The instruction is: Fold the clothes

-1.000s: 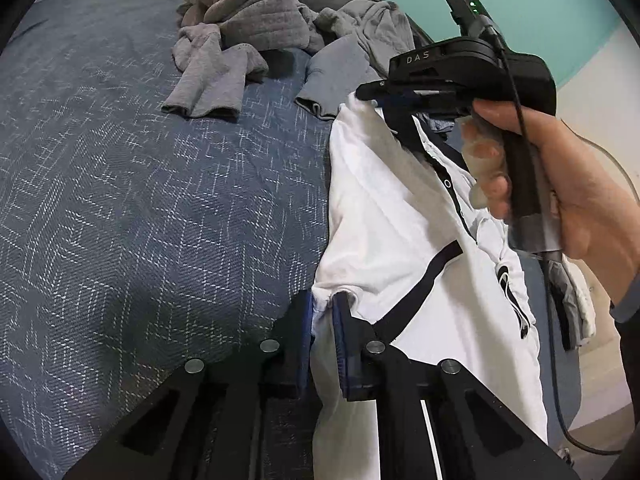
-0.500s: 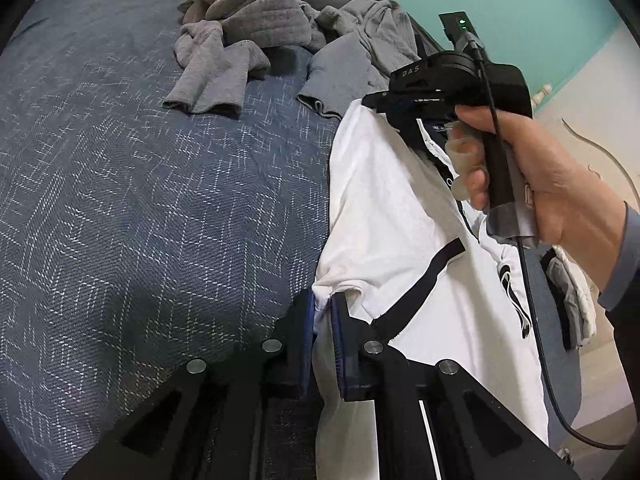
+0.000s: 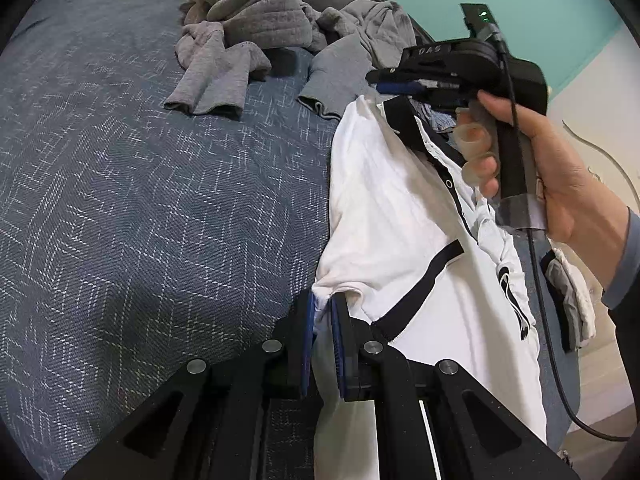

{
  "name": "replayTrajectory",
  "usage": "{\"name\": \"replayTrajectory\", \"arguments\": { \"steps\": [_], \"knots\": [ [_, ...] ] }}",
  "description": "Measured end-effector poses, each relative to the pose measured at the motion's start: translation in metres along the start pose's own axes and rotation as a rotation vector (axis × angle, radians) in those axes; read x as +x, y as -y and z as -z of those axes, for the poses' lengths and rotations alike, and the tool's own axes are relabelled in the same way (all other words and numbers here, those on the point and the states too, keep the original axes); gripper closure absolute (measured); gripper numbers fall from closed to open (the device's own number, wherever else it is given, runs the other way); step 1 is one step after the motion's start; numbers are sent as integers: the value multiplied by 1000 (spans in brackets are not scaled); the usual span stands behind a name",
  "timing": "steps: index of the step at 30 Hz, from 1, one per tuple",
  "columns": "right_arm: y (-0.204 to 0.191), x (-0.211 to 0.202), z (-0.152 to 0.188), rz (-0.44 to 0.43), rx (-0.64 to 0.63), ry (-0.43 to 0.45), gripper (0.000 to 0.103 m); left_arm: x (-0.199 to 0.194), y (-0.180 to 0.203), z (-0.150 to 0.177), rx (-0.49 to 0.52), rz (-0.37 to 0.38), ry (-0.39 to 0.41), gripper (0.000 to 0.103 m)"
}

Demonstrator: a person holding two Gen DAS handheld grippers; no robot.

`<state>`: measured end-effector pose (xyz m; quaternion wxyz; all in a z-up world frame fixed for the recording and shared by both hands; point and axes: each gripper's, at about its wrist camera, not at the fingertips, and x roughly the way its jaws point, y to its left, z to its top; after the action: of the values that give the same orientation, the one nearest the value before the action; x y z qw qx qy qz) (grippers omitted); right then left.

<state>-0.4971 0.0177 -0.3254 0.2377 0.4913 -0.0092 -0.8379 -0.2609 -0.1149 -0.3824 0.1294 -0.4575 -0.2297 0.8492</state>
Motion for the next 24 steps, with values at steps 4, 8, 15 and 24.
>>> {"name": "replayTrajectory", "arguments": {
  "steps": [4,8,15,24],
  "knots": [
    [-6,-7,1,-42,-21,22,87,-1,-1,0,0,0,-1,93],
    [-19,-1,9,-80,-94,-24,87,3,0,-2,-2,-1,-2,93],
    [-1,15,18,21,-47,-85,87,2,-1,-3,-2,1,-3,93],
    [6,-2,17,54,-34,-19,87,3,-2,-2,-2,-4,-3,93]
  ]
}}
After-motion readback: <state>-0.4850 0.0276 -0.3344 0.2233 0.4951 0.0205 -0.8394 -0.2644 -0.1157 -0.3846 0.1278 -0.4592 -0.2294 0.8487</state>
